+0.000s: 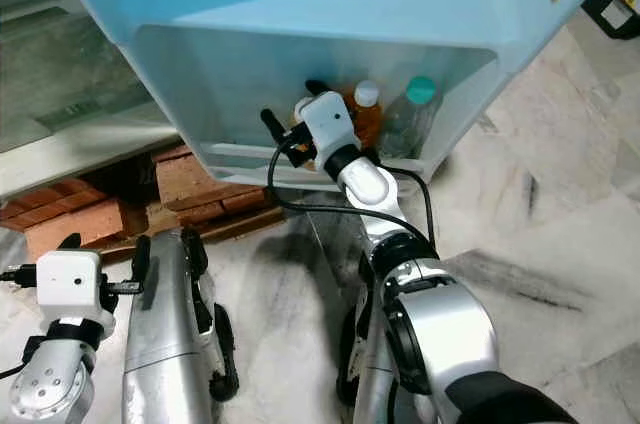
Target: Restocking fridge
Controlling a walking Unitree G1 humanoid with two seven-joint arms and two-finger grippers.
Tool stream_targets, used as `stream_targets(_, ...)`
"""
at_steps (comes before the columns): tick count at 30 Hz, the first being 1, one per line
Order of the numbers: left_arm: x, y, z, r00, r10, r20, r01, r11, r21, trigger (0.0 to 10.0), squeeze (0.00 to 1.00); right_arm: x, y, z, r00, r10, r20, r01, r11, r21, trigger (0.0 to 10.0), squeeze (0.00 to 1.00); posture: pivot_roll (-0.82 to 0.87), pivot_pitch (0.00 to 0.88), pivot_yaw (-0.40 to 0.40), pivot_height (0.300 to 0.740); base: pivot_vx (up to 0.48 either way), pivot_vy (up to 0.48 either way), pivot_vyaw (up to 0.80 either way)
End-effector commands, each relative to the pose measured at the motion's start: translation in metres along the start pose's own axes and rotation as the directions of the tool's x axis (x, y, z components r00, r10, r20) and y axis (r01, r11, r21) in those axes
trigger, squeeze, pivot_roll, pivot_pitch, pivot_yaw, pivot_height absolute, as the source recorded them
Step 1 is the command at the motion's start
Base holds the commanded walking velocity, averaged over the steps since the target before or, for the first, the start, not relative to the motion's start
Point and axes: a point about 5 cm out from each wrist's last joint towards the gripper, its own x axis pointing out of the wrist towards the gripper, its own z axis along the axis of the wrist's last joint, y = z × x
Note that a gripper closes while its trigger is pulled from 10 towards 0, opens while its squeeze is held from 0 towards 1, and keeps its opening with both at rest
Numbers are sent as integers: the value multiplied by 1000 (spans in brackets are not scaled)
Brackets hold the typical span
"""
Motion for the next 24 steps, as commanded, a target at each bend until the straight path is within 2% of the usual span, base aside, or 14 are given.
stream_targets(1, -1, -6, -8, 999, -20, -29, 20, 1000, 1, 10000, 0, -10, -20, 3, 989, -132, 59, 130, 991, 32, 10000, 1000, 96, 219, 8, 473, 0, 0, 0)
stream_targets(2, 3, -11, -8, 999, -40, -19, 39, 999, -4, 10000, 0, -17, -21, 0, 985, -162, 66, 159, 986, 51, 10000, 1000, 91, 204, 12, 473, 0, 0, 0)
stream_targets(4, 4, -13, -8, 999, -45, -16, 45, 999, -5, 10000, 0, -19, -21, -1, 983, -170, 67, 167, 984, 58, 10000, 1000, 90, 200, 13, 473, 0, 0, 0)
stream_targets(5, 8, -16, -7, 999, -52, -9, 51, 999, -6, 10000, 0, -25, -19, -6, 980, -186, 63, 180, 979, 97, 10000, 1000, 85, 188, 17, 473, 0, 0, 0)
stream_targets(8, 13, -17, -8, 999, -54, -6, 54, 999, -7, 10000, 0, -32, -10, -10, 984, -165, 70, 154, 978, 140, 10000, 1000, 75, 169, 20, 473, 0, 0, 0)
stream_targets(10, 15, -17, -9, 999, -54, -5, 54, 999, -6, 10000, 0, -36, -5, -12, 987, -143, 77, 132, 981, 141, 10000, 537, 69, 158, 22, 473, 0, 0, 0)
stream_targets(11, 16, -17, -11, 999, -54, -5, 54, 999, -4, 10000, 0, -40, -2, -13, 987, -137, 83, 124, 982, 140, 10000, 0, 63, 143, 23, 473, 0, 0, 0)
stream_targets(17, 22, -15, -15, 999, -38, 7, 38, 999, -5, 10000, 0, -57, 4, -11, 981, -162, 106, 146, 979, 139, 10000, 0, 56, 109, 23, 473, 0, 0, 0)
stream_targets(22, 24, -17, -14, 999, -30, 16, 30, 999, -11, 10000, 0, -69, 9, -14, 980, -179, 83, 168, 977, 133, 10000, 0, 48, 99, 26, 473, 0, 0, 0)
stream_targets(24, 25, -21, -15, 999, -39, 22, 40, 999, -17, 10000, 0, -75, 16, -16, 985, -161, 66, 151, 980, 131, 10000, 0, 43, 94, 28, 473, 0, 0, 0)
